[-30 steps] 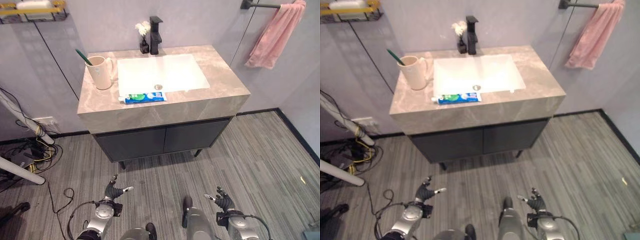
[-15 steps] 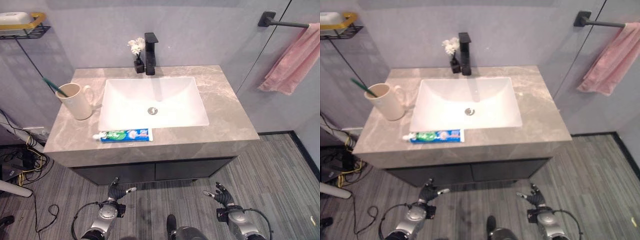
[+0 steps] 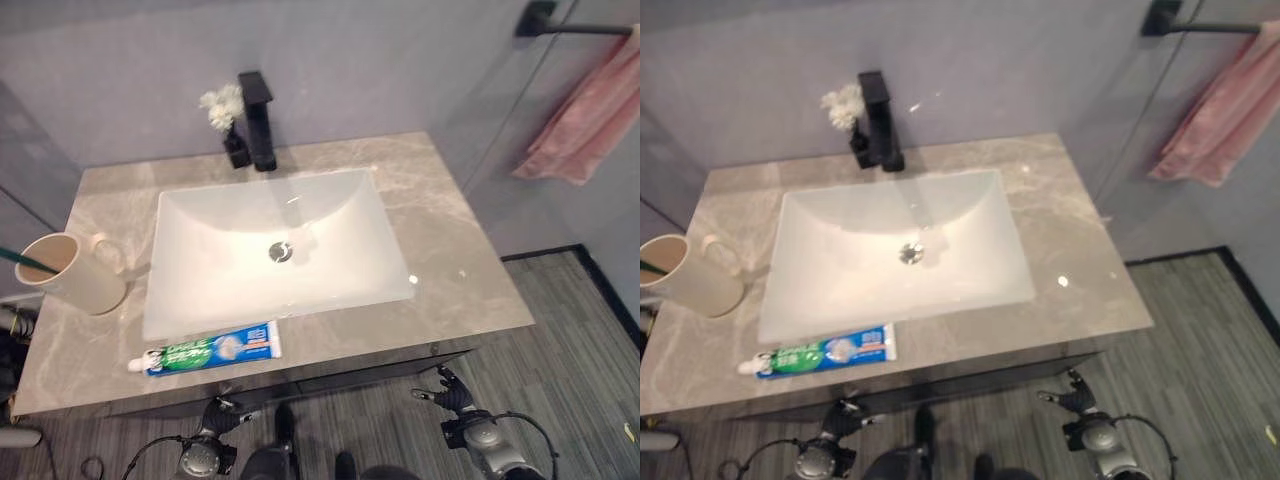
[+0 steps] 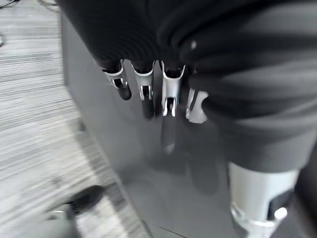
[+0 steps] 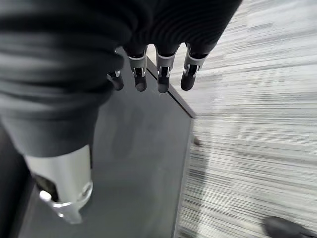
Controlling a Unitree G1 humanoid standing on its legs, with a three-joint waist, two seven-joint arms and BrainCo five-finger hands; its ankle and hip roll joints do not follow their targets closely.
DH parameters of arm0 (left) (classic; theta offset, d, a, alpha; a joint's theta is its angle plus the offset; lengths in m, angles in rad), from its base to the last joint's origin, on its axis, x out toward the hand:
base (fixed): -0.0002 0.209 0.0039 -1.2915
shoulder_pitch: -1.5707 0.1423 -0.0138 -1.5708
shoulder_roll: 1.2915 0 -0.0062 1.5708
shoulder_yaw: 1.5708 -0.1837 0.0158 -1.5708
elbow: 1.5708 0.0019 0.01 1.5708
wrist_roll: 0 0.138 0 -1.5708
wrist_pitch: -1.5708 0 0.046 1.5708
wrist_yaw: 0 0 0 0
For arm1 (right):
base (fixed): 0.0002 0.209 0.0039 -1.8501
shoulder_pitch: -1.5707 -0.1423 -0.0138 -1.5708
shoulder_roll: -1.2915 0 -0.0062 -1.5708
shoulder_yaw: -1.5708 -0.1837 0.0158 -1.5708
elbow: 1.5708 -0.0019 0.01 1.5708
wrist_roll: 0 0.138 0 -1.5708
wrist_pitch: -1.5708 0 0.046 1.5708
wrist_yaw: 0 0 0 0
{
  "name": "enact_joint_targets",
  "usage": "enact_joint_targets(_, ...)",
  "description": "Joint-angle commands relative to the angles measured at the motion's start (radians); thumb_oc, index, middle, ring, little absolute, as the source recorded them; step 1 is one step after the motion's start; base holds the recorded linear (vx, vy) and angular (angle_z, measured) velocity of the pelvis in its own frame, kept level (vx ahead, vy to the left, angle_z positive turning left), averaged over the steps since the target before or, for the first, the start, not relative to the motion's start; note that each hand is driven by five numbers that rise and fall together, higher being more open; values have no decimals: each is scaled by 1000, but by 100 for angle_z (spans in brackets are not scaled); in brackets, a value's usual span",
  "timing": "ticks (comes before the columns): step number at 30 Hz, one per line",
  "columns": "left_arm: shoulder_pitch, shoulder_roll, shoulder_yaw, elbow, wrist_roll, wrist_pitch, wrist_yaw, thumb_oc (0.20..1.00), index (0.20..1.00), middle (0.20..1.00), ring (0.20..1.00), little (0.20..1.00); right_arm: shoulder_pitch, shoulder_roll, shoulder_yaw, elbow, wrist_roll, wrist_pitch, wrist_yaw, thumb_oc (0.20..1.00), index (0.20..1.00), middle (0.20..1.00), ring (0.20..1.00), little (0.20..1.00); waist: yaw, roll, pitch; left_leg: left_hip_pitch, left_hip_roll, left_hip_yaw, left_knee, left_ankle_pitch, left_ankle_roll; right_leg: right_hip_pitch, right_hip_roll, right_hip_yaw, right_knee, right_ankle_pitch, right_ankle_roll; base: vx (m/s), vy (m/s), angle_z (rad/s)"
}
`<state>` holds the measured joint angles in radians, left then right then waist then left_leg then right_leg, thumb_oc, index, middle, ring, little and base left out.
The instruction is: Put brush and paste in cup on sink, flatten towel.
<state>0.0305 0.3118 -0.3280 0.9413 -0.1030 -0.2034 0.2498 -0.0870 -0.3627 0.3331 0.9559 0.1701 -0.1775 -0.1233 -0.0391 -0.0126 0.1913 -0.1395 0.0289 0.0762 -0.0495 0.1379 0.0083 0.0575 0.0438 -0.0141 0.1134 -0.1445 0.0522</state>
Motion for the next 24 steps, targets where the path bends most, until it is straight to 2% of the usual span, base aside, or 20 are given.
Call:
enact_joint_targets(1, -129, 24, 42, -22, 26, -34, 3, 1000, 1000, 1000, 1000, 1000, -43, -14, 17, -36, -55, -27, 5, 1000, 1000, 1000, 1000, 1000, 31, -6, -13, 62, 4, 41, 70, -96, -10, -208, -137, -27, 217, 162, 116, 15, 158, -40)
enact_joint_targets(2, -125, 33, 41, -24, 29, -36, 0, 1000, 1000, 1000, 1000, 1000, -58, -15, 31, -47, -72, -26, 10, 1000, 1000, 1000, 1000, 1000, 30, -2, 1, 67, 6, 41, 67, -94, -6, -239, -137, -28, 270, 184, 134, -1, 122, -43)
enact_joint_targets(4, -110, 46, 38, -33, 46, -38, -6, 1000, 1000, 1000, 1000, 1000, -72, -22, 47, -64, -98, -23, 10, 1000, 1000, 1000, 1000, 1000, 35, 1, 15, 64, 2, 33, 82, -105, 1, -254, -159, -49, 283, 191, 135, 9, 76, -22)
enact_joint_targets(6, -99, 55, 39, -43, 62, -44, 2, 1000, 1000, 1000, 1000, 1000, -99, -25, 60, -64, -119, -22, 6, 1000, 1000, 1000, 1000, 1000, 57, 1, 18, 60, 3, 34, 91, -122, 0, -231, -237, -125, 211, 192, 120, 1, -29, 2)
enact_joint_targets(7, -96, 56, 40, -39, 63, -47, 5, 1000, 1000, 1000, 1000, 1000, -116, -23, 66, -52, -124, -23, 6, 1000, 1000, 1000, 1000, 1000, 65, 2, 18, 56, 9, 29, 94, -124, -7, -220, -262, -140, 171, 197, 118, 7, -122, 6)
enact_joint_targets(9, -91, 60, 52, -31, 51, -50, 13, 1000, 1000, 1000, 1000, 1000, -129, -26, 82, -58, -132, -22, 11, 1000, 1000, 1000, 1000, 1000, 66, -9, 19, 44, 8, 2, 104, -127, -18, -208, -253, -79, 98, 200, 122, 21, -132, 17)
enact_joint_targets(10, -91, 60, 52, -32, 51, -50, 13, 1000, 1000, 1000, 1000, 1000, -129, -26, 83, -58, -132, -22, 11, 1000, 1000, 1000, 1000, 1000, 66, -9, 20, 45, 8, 2, 105, -128, -19, -207, -253, -79, 97, 200, 122, -3, -158, 29)
enact_joint_targets(11, -68, 70, 76, -55, 37, -56, 19, 1000, 1000, 1000, 1000, 1000, -140, -34, 102, -57, -148, -24, 12, 1000, 1000, 1000, 1000, 1000, 92, -23, 15, 23, 9, -9, 117, -122, -29, -179, -247, -79, 42, 177, 122, -69, -183, 40)
enact_joint_targets(12, -64, 74, 83, -65, 29, -60, 25, 1000, 1000, 1000, 1000, 1000, -149, -45, 109, -60, -151, -26, 7, 1000, 1000, 1000, 1000, 1000, 103, -24, 18, 5, 13, -26, 107, -100, -40, -181, -236, -81, 30, 168, 115, -97, -252, 35)
enact_joint_targets(15, -36, 92, 97, -107, 34, -71, 23, 1000, 1000, 1000, 1000, 1000, -121, -88, 81, -97, -139, -32, 11, 1000, 1000, 1000, 1000, 1000, 122, -14, 14, -27, 23, -76, 53, -44, -75, -158, -212, -143, -41, 164, 102, -55, -213, 54)
enact_joint_targets(16, -35, 92, 97, -108, 34, -70, 23, 1000, 1000, 1000, 1000, 1000, -120, -89, 80, -97, -139, -32, 11, 1000, 1000, 1000, 1000, 1000, 119, -13, 13, -27, 23, -79, 52, -43, -75, -156, -212, -147, -43, 165, 101, -81, -200, 87)
enact_joint_targets(17, -42, 105, 86, -121, 58, -69, 17, 1000, 1000, 1000, 1000, 1000, -89, -106, 39, -89, -122, -35, 0, 1000, 1000, 1000, 1000, 1000, 114, -3, 18, -61, 36, -77, 51, -13, -105, -143, -215, -213, -68, 167, 99, -112, -159, 108)
enact_joint_targets(18, -50, 116, 80, -134, 83, -67, 19, 1000, 1000, 1000, 1000, 1000, -72, -112, 12, -89, -108, -39, -7, 1000, 1000, 1000, 1000, 1000, 95, 3, 22, -72, 60, -15, 61, -3, -110, -135, -228, -255, -76, 174, 100, -157, -148, 123)
enact_joint_targets(19, -57, 123, 80, -145, 98, -66, 16, 1000, 1000, 1000, 1000, 1000, -57, -113, -7, -88, -100, -39, -13, 1000, 1000, 1000, 1000, 1000, 77, 5, 24, -65, 96, 77, 66, 1, -115, -133, -239, -283, -77, 177, 102, -114, -37, 123)
enact_joint_targets(20, -60, 133, 82, -160, 113, -68, 16, 1000, 1000, 1000, 1000, 1000, -51, -116, -18, -86, -93, -38, -21, 1000, 1000, 1000, 1000, 1000, 71, 3, 27, -51, 124, 120, 77, -5, -122, -130, -248, -300, -79, 180, 102, -91, 10, 106)
enact_joint_targets(21, -42, 154, 103, -198, 132, -79, 29, 1000, 1000, 1000, 1000, 1000, -52, -114, -21, -84, -88, -39, -26, 1000, 1000, 1000, 1000, 1000, 82, 1, 30, -35, 122, 45, 99, -38, -132, -133, -248, -284, -81, 183, 101, -46, 10, 87)
enact_joint_targets(22, -22, 168, 115, -227, 143, -83, 36, 1000, 1000, 1000, 1000, 1000, -47, -114, -23, -83, -83, -41, -21, 1000, 1000, 1000, 1000, 1000, 84, 2, 25, -24, 121, 9, 92, -50, -136, -134, -246, -270, -84, 186, 102, -26, 11, 38)
enact_joint_targets(24, -9, 190, 120, -263, 157, -91, 34, 1000, 1000, 1000, 1000, 1000, -34, -113, -38, -91, -73, -46, -18, 1000, 1000, 1000, 1000, 1000, 83, 9, 18, -20, 130, 2, 67, -31, -141, -134, -251, -272, -85, 194, 105, 6, 47, -6)
